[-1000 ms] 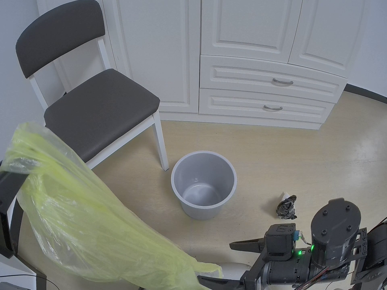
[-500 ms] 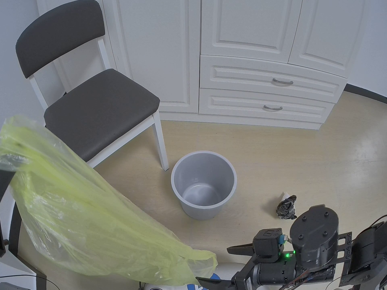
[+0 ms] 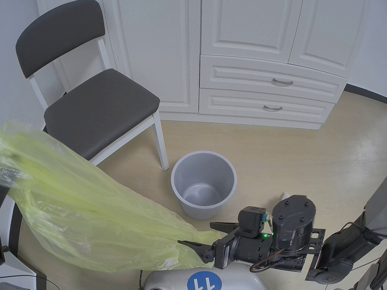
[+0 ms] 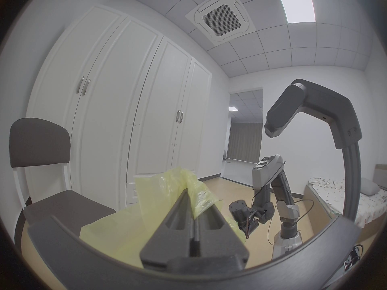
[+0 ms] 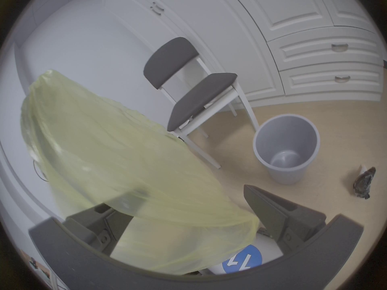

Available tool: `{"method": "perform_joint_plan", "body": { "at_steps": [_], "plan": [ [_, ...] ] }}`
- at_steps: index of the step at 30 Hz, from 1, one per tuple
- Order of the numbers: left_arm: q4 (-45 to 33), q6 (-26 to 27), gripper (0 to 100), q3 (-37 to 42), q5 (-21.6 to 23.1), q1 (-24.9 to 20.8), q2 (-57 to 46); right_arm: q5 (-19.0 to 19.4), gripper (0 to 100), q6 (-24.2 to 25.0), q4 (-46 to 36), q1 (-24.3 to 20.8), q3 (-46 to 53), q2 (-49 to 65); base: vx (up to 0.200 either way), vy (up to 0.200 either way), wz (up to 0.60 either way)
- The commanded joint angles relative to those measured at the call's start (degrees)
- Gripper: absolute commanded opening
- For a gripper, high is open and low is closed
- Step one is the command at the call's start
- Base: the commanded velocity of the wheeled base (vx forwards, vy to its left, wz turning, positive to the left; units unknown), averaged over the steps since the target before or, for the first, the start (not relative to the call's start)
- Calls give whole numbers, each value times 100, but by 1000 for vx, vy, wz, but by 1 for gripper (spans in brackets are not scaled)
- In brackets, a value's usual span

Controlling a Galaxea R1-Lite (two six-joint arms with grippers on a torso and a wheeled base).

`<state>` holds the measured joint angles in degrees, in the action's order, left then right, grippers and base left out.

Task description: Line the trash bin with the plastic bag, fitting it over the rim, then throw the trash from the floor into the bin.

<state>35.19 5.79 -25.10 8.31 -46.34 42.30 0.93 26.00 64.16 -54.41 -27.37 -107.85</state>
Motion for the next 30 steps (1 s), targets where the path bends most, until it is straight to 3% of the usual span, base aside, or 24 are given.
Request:
{"method": "perform_joint_plan", "body": {
  "at_steps": [1, 13, 16, 22, 30],
  "plan": [
    [14, 1, 0, -4, 21, -7, -47, -14, 100, 54, 106, 106, 12, -527, 0, 0, 0],
    [128, -8, 0, -39, 21, 2, -47, -154, 100, 72, 290, 132, -76, -632, 0, 0, 0],
    [269, -25, 0, -39, 12, 2, -38, -145, 100, 116, 633, 141, -67, -781, 0, 0, 0],
    [436, -43, 0, -56, 12, 2, -29, -66, 100, 696, 1292, 185, -49, -931, 0, 0, 0],
    [550, -43, 0, -74, 12, 2, -47, 162, 100, 915, 2338, 273, 153, -1212, 0, 0, 0]
  ]
}}
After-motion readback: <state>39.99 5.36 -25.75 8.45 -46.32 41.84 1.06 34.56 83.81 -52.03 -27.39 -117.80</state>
